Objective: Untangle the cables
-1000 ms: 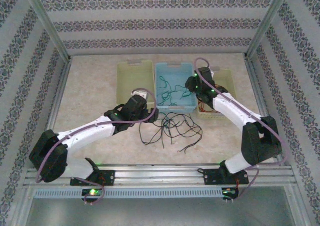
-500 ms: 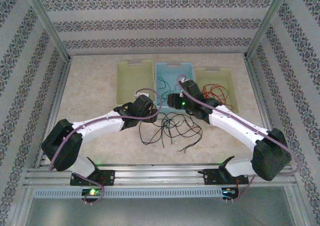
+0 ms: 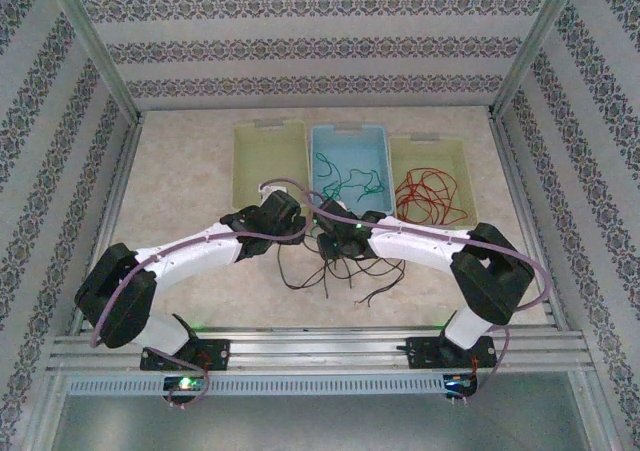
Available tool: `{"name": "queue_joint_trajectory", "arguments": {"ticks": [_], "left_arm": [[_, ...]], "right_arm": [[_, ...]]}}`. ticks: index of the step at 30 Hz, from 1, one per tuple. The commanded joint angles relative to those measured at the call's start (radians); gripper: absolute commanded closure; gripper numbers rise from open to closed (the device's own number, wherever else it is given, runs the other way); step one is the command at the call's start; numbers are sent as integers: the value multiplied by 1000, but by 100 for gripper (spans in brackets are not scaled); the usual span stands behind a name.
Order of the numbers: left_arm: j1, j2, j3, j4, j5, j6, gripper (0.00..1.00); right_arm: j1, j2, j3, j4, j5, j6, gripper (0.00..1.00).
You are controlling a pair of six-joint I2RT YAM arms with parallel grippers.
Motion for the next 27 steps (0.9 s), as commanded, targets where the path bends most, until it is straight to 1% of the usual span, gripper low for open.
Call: {"name": "queue_joint_trajectory", "arguments": {"ticks": [1, 6, 11, 14, 16, 18, 21, 27], "left_arm": [[-6, 16, 11, 33, 82, 82, 9], [-30, 64, 33, 75, 193, 169, 11], [-51, 131, 77, 84, 270, 200, 13], [-63, 166, 99, 94, 268, 200, 14], [-66, 186, 105, 117, 266, 196, 17], [-66, 209, 110, 141, 272, 188, 18], [-66, 253, 140, 148, 286, 177, 18], [-67, 306, 166, 196, 259, 151, 19]], "right_arm": [[-10, -29, -44, -45, 54, 24, 58], [-56, -114, -167, -38, 26, 46, 60], [-119, -210, -286, -11, -23, 77, 65], [-144, -268, -335, 11, -44, 89, 65], [-154, -304, -355, 21, -45, 92, 65], [-164, -329, -364, 26, -51, 93, 65], [-169, -349, -366, 26, -52, 89, 65], [-169, -362, -368, 27, -54, 84, 65]]}}
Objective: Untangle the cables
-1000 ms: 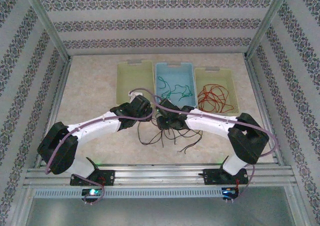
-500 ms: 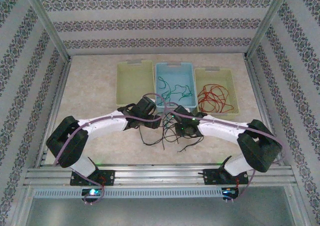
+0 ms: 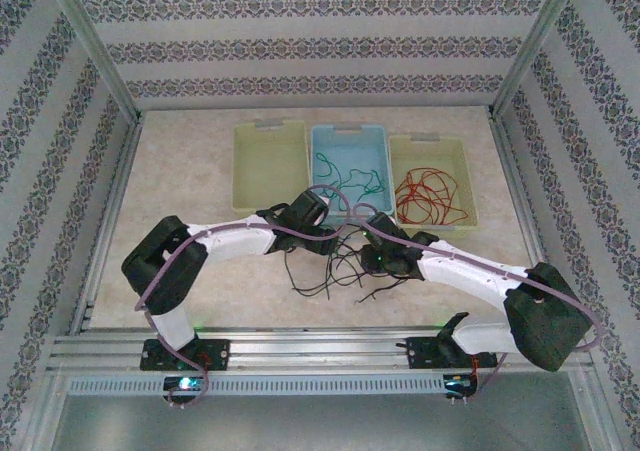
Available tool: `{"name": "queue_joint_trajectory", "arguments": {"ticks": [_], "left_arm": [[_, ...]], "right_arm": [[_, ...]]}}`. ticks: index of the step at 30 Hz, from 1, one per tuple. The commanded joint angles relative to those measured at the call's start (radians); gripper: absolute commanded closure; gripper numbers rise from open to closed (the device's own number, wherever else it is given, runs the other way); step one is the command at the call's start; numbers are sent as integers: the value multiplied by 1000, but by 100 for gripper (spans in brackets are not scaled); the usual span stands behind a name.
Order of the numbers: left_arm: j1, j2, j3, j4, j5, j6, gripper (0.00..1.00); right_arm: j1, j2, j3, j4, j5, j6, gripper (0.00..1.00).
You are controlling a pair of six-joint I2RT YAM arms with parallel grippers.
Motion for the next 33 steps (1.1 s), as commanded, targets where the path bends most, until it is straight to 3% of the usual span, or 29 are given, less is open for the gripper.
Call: {"name": "queue_joint_trajectory", "arguments": {"ticks": [1, 6, 14, 23, 33], "left_arm": [[-10, 29, 40, 57, -24, -24, 19], [-10, 64, 58, 64, -38, -40, 21], [-10, 43, 2, 163, 30, -68, 20], [-10, 83, 3, 92, 22, -89, 31], [-12, 26, -49, 37, 33, -87, 37]], "right_arm": [[-9, -16, -11, 6, -10, 7, 65], [-8, -20, -11, 7, -10, 7, 66], [-9, -21, -11, 7, -10, 6, 66], [-9, -31, -13, 2, -1, 9, 66], [-10, -33, -13, 3, 1, 14, 66]]}}
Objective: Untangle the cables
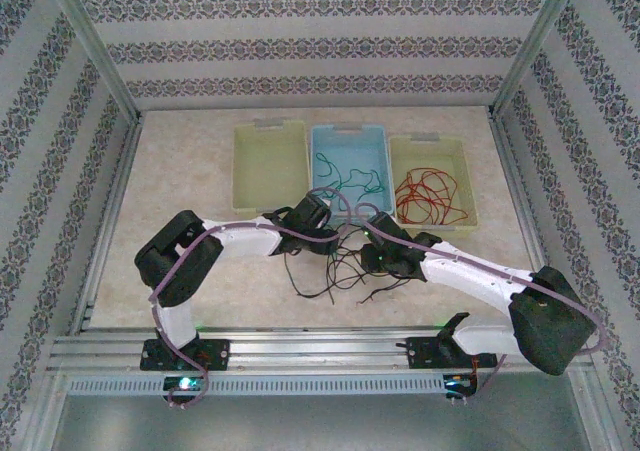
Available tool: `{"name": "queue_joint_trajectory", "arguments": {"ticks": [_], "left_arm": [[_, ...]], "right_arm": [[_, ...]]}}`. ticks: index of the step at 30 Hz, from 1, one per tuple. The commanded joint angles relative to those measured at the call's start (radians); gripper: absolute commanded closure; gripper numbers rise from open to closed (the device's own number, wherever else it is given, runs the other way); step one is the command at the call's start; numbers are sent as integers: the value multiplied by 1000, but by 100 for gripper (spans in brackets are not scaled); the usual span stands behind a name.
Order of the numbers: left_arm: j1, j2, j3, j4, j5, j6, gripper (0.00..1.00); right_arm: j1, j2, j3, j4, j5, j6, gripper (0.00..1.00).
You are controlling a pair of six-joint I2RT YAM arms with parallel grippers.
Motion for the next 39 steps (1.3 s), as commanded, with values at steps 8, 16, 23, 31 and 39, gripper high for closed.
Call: {"name": "queue_joint_trajectory", "arguments": {"ticks": [8, 16, 23, 31, 39], "left_arm": [[-13, -41, -11, -117, 17, 26, 68], [-18, -115, -2, -144, -1, 54, 92], [-20, -220, -3, -158, 23, 80, 97], [-23, -237, -3, -189, 20, 86, 97], [-32, -285, -46, -140, 74, 101, 97]], "right_arm": [[-10, -3, -4, 6, 10, 14, 66], [-1, -5, 3, 23, -27, -22, 66], [116, 22, 70, 121, -173, -180, 53], [133, -1, 120, 186, -215, -211, 45], [24, -25, 108, 225, -234, -114, 44]]}}
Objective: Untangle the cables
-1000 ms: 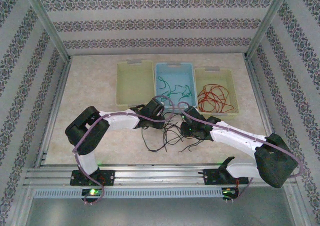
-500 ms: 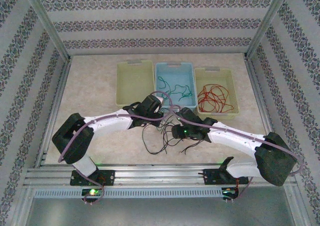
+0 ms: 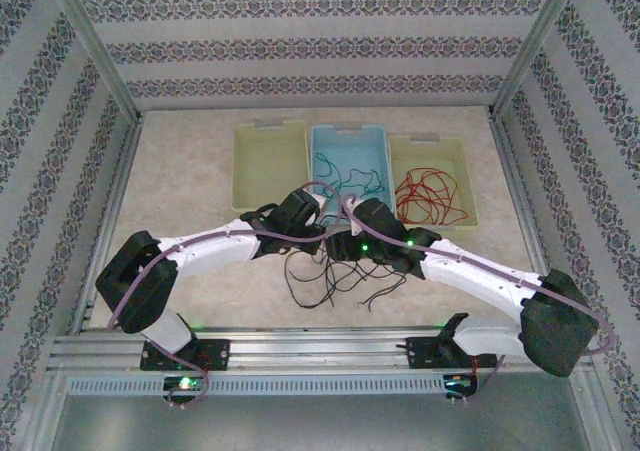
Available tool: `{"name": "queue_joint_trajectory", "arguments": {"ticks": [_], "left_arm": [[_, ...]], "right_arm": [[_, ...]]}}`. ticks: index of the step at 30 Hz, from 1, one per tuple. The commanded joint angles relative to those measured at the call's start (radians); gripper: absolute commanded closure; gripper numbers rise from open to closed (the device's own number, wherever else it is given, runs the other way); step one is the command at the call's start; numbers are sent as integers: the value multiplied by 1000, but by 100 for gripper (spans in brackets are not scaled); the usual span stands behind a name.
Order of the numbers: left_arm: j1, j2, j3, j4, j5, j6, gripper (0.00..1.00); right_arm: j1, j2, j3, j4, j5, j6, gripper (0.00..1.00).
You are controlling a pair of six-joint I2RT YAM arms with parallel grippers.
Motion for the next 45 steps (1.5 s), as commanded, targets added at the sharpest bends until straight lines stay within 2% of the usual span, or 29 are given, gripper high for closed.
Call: {"name": "queue_joint_trajectory", "arguments": {"ticks": [1, 4, 6, 12, 13, 15, 22, 25, 26, 27, 29, 31, 38, 45], "left_arm": [[-19, -49, -20, 15, 30, 28, 97], [-19, -69, -28, 23, 31, 33, 97], [-19, -83, -37, 33, 32, 30, 97], [-19, -100, -54, 52, 51, 28, 97], [-19, -99, -56, 54, 48, 27, 97], [-19, -102, -60, 56, 40, 24, 97], [-19, -121, -76, 52, -29, 13, 97], [-19, -117, -77, 45, -28, 20, 97], [-19, -114, -76, 43, -27, 25, 97], [-19, -109, -75, 39, -27, 28, 97], [-20, -101, -69, 36, -27, 35, 97], [-20, -97, -64, 40, -25, 37, 97], [-20, -86, -47, 50, -11, 33, 98], [-21, -83, -47, 54, -11, 28, 99]], "right_arm": [[-42, 5, 7, 26, -22, 48, 44], [-74, 25, -4, 38, -27, 85, 46], [-92, 36, -16, 56, -39, 111, 53], [-100, 66, -17, 86, -66, 119, 92], [-100, 69, -17, 81, -59, 117, 97], [-100, 68, -22, 55, -23, 120, 100], [-146, -24, -129, -82, 209, 229, 100], [-175, -82, -185, -108, 226, 271, 100], [-175, -103, -198, -92, 210, 265, 100], [-173, -122, -208, -61, 172, 244, 93], [-134, -172, -211, 18, 110, 176, 66], [-89, -197, -178, 45, 56, 109, 56], [-23, -97, -67, 41, -227, -23, 55], [21, -30, -6, 38, -301, -70, 58]]}}
